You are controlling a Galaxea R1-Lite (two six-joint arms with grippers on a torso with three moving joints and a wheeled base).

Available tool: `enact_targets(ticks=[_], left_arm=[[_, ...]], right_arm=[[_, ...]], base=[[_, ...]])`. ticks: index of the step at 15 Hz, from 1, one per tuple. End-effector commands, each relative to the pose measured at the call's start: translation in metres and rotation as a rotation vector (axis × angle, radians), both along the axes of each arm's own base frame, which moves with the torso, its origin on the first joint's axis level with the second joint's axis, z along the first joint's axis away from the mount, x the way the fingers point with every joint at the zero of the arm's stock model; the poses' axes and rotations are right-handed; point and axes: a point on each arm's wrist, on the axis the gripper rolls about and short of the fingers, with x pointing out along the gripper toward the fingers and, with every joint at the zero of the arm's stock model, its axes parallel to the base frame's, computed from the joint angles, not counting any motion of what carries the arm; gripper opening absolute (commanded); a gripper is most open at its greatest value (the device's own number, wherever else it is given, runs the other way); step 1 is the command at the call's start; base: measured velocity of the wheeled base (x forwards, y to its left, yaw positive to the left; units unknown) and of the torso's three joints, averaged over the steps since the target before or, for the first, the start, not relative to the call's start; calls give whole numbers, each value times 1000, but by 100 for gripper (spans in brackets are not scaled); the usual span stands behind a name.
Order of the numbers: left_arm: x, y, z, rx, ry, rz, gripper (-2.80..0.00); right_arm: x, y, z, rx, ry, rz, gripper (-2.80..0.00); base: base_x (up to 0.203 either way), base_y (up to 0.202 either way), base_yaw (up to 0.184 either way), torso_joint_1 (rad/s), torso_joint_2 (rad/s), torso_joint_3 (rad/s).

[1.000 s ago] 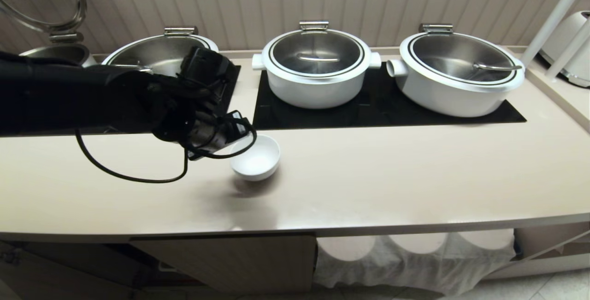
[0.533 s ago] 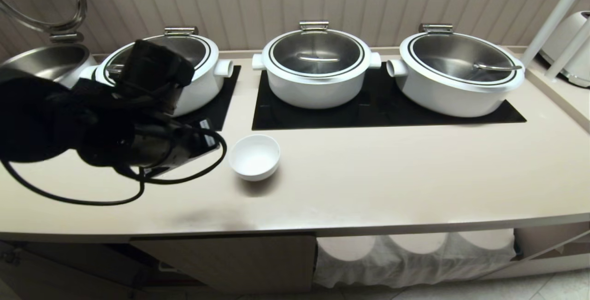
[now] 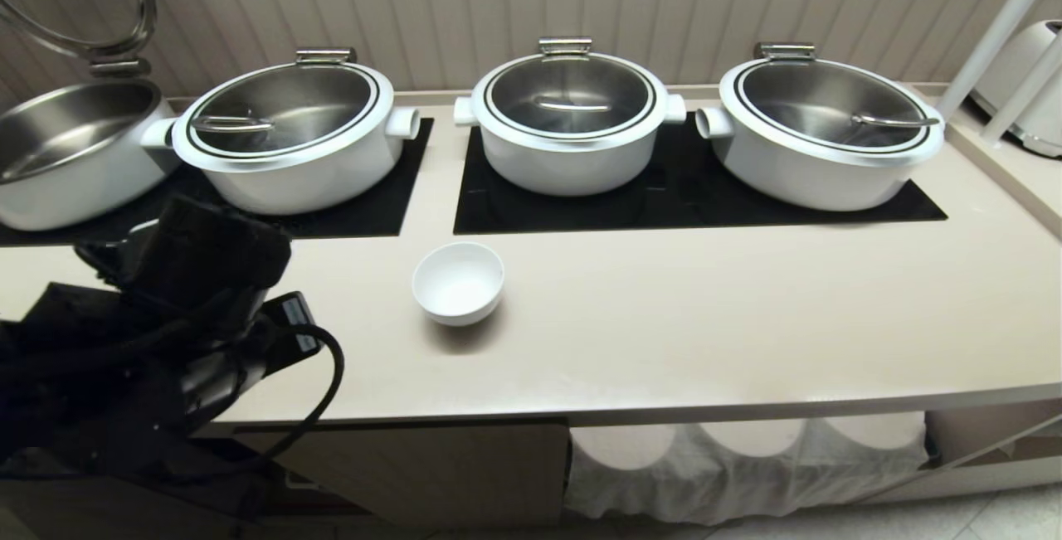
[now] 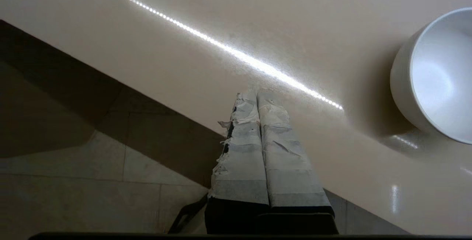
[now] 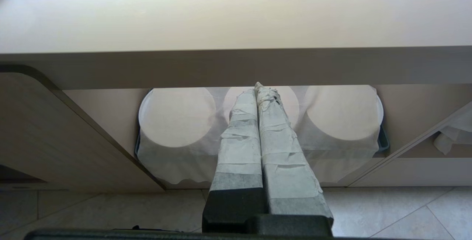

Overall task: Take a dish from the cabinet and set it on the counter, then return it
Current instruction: Pick up the bowl from the table

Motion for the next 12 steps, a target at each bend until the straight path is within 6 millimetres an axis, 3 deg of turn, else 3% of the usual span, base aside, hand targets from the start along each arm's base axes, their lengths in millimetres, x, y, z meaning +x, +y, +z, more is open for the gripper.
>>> enact_targets(ticks=[1,5,12], left_arm=[[-19,26,7,16,-48,66,-280],[-65,55,2,97,-94,118,-280],[-144,92,-21,322,-174,29,-280]], right_arm=[[0,0,0,0,0,1,-280],[0,0,0,0,-1,0,-280],[0,0,0,0,-1,0,-280]], base=[[0,0,0,0,0,0],[0,0,0,0,0,0],[0,0,0,0,0,0]])
